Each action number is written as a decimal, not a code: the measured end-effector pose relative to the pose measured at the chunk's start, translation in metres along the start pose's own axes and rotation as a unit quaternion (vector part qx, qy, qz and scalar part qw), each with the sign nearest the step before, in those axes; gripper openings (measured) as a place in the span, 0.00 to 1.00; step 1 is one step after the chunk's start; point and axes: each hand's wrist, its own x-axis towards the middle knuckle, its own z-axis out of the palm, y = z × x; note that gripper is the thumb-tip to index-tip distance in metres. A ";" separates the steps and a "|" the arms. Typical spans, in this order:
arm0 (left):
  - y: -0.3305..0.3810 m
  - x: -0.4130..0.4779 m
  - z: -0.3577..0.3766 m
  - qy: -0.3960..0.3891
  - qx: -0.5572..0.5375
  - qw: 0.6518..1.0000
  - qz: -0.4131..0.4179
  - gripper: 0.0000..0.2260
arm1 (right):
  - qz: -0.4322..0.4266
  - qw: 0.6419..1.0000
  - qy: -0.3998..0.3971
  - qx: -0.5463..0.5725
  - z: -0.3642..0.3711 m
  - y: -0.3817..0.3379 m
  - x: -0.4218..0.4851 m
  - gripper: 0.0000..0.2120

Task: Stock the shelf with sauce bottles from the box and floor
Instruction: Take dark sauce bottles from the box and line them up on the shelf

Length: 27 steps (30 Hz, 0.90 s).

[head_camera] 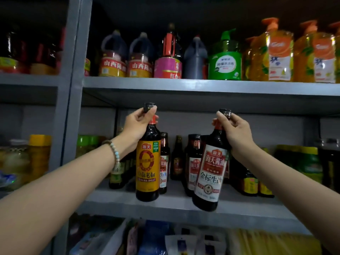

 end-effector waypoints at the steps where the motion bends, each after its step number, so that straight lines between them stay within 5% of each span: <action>1: -0.005 0.008 -0.007 0.002 0.005 1.000 0.000 0.09 | -0.001 1.000 0.001 0.005 0.012 0.006 0.003 0.06; 23: -0.116 0.074 -0.062 -0.028 0.032 0.997 -0.058 0.14 | 0.045 0.996 -0.068 -0.033 0.124 0.127 0.033 0.18; 27: -0.123 0.075 -0.065 -0.031 0.031 0.996 -0.074 0.25 | 0.057 0.995 -0.074 -0.029 0.128 0.129 0.034 0.23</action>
